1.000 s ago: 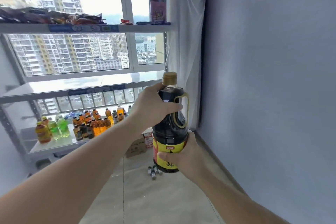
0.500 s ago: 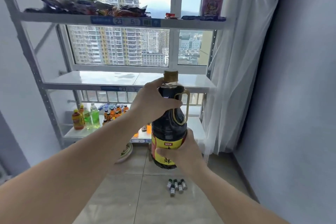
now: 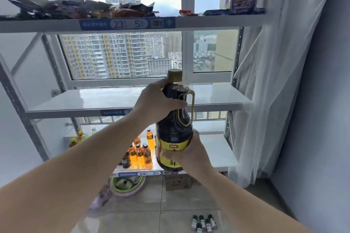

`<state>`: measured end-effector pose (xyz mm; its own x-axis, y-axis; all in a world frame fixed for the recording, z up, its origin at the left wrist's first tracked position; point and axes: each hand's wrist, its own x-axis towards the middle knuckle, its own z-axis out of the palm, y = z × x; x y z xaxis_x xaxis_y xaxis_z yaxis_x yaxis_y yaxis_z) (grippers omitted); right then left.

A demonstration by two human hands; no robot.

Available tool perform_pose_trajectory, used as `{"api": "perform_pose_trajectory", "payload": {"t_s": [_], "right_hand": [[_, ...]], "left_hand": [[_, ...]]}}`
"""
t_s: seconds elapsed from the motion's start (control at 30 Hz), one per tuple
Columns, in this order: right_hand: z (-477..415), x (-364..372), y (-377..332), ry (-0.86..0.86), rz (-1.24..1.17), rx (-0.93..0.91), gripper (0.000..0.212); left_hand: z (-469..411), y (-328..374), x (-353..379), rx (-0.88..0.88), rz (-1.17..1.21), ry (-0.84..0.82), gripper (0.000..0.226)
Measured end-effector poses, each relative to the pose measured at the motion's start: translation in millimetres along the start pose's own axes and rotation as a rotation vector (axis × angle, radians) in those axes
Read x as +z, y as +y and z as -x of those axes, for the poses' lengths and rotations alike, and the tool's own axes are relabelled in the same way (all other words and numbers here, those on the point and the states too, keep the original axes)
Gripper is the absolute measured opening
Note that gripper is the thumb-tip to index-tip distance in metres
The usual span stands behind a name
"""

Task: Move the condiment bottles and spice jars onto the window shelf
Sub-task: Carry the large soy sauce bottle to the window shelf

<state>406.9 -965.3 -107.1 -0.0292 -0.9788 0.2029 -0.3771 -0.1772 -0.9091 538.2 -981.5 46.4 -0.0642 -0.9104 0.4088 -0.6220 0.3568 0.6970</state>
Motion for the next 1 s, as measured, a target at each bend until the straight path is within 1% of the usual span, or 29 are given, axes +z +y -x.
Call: {"api": "perform_pose_trajectory", "payload": {"t_s": [0.13, 0.27, 0.43, 0.57, 0.67, 0.8, 1.0], "right_hand": [[-64, 10, 9, -0.004, 0.012, 0.013, 0.098], [-132, 18, 22, -0.014, 0.018, -0.014, 0.096], [-215, 22, 34, -0.046, 0.024, -0.061, 0.099], [-275, 27, 31, -0.108, -0.001, -0.099, 0.098], [-307, 35, 32, -0.131, -0.014, -0.09, 0.095], [-345, 52, 33, -0.122, -0.009, -0.09, 0.095], [-399, 81, 31, -0.115, -0.019, -0.063, 0.091]], "left_hand": [[-58, -27, 7, -0.006, 0.007, 0.024, 0.074], [-116, -55, 21, -0.013, 0.005, 0.053, 0.073], [-187, -77, 33, -0.03, -0.027, 0.107, 0.078], [-236, -93, 34, -0.039, -0.026, 0.164, 0.071], [-265, -107, 35, -0.043, -0.018, 0.166, 0.071], [-303, -130, 34, -0.049, 0.0, 0.161, 0.074], [-358, -169, 27, -0.016, -0.025, 0.129, 0.073]]}}
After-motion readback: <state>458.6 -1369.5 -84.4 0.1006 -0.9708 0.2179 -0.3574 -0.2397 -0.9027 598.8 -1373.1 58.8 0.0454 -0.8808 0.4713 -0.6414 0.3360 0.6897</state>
